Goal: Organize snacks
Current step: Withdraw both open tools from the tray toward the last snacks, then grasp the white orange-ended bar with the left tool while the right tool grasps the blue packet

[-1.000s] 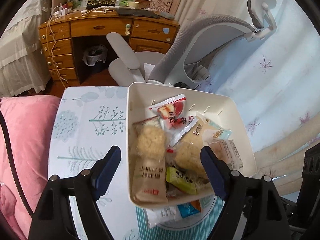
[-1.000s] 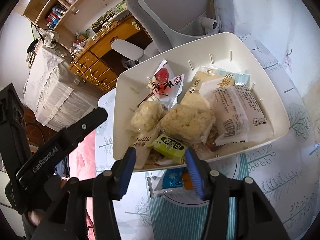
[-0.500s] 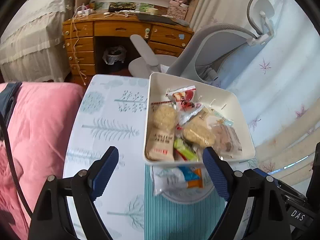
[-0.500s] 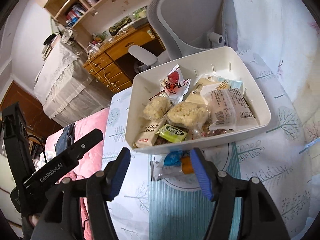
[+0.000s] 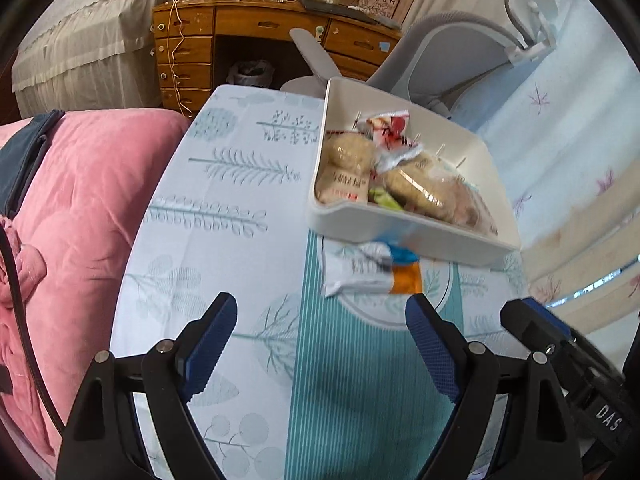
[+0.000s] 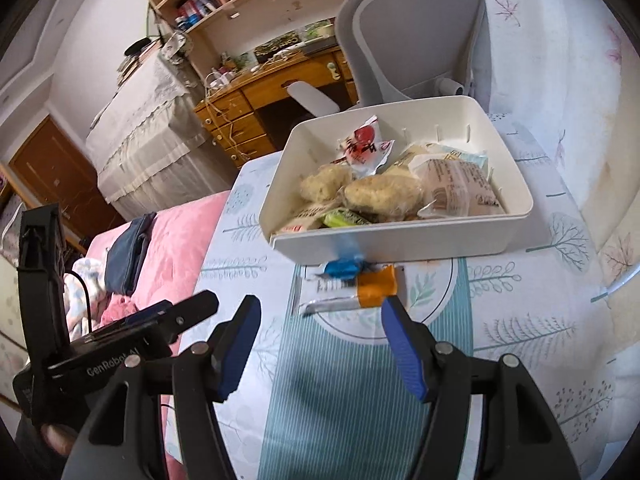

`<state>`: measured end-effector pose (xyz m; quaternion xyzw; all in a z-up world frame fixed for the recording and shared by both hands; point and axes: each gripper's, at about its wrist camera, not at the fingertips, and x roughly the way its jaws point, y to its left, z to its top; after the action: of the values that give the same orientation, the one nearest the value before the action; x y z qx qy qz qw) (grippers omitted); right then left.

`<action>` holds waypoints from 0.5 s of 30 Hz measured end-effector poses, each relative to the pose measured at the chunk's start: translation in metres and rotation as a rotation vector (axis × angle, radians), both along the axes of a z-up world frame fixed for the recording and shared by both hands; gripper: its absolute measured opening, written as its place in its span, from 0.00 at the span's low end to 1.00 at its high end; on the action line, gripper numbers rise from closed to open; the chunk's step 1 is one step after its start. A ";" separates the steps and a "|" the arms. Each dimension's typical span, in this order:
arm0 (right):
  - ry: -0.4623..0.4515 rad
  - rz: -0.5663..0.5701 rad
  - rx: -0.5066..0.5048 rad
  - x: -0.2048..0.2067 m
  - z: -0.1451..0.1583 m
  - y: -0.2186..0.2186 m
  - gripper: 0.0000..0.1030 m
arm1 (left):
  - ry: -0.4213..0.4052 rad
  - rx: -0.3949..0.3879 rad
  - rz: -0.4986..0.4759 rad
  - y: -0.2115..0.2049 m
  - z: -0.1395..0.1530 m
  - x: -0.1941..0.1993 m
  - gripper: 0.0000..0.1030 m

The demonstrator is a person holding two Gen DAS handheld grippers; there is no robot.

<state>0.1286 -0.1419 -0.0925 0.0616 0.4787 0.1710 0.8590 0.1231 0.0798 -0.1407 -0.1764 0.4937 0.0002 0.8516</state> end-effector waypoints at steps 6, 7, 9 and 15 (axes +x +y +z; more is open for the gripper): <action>-0.049 0.047 -0.037 -0.011 -0.011 0.006 0.61 | -0.032 0.044 -0.047 -0.003 -0.015 -0.014 0.83; -0.051 0.051 -0.039 -0.011 -0.013 0.007 0.61 | -0.040 0.051 -0.065 -0.004 -0.017 -0.015 0.83; -0.060 0.054 -0.037 -0.010 -0.015 0.008 0.61 | -0.056 0.065 -0.102 -0.005 -0.021 -0.016 0.83; -0.095 0.062 -0.067 -0.003 -0.026 0.012 0.61 | -0.130 0.130 -0.241 -0.007 -0.026 -0.009 0.83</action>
<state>0.1254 -0.1299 -0.1188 0.0097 0.4444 0.1839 0.8767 0.1141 0.0730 -0.1670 -0.0601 0.4541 -0.0815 0.8852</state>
